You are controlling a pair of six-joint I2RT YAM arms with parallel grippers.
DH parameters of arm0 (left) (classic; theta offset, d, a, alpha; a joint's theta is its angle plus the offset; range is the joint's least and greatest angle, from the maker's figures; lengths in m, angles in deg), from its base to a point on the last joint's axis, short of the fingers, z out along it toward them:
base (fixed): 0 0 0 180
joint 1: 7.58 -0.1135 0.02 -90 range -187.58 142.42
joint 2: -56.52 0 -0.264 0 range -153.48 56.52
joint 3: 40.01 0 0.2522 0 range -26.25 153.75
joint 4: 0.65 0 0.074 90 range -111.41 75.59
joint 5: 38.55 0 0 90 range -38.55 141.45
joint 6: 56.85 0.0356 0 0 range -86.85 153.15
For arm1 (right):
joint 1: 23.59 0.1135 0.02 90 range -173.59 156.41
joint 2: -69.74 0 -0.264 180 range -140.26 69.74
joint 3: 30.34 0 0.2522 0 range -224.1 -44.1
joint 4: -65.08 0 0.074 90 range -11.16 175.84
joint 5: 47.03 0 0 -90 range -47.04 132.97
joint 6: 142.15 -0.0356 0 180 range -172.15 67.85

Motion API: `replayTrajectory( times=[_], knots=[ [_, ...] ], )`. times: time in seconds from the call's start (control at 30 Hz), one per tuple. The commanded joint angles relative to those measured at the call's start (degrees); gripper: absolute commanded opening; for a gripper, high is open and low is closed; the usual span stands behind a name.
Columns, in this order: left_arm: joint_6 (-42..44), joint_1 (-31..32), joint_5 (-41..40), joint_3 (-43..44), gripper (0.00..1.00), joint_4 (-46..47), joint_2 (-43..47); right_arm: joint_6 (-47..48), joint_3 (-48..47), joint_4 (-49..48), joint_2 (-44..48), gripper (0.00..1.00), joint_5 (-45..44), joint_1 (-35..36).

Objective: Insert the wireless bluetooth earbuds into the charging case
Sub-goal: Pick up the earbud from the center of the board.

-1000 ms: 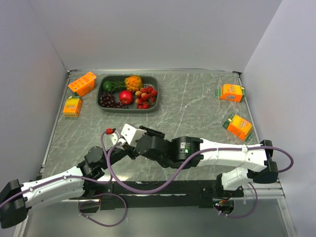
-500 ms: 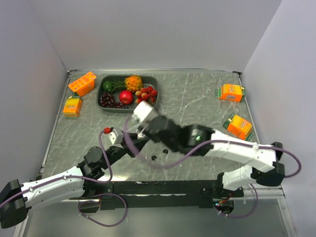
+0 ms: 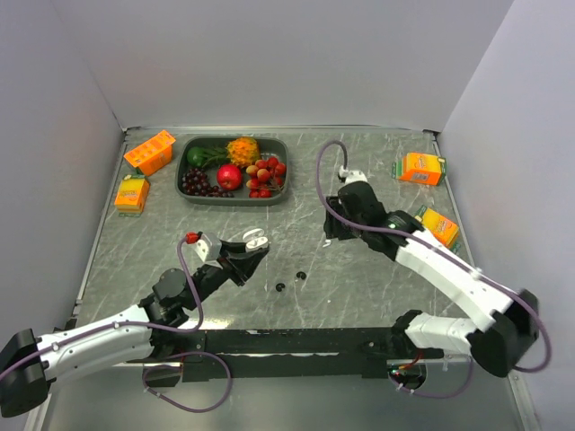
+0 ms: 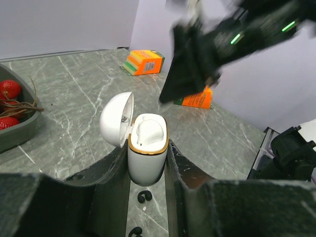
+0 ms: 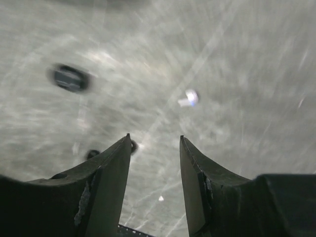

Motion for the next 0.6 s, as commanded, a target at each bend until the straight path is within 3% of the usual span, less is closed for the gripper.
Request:
replayTrajectory(
  times=[0.0,0.23,0.57],
  knots=[
    [-1.2,0.0,-0.7,0.3,0.01,0.9,1.7,-14.4,10.8,-9.8,-1.9,0.51,13.9,-8.2],
    [-1.8,0.0,-0.6,-0.4,0.01,0.0,3.4,-20.8,9.9,-11.9,-12.9,0.54,12.2,-9.9],
    [-2.1,0.0,-0.6,-1.0,0.01,0.1,4.1,-34.7,10.8,-16.3,-21.3,0.53,14.4,-14.3]
  ],
)
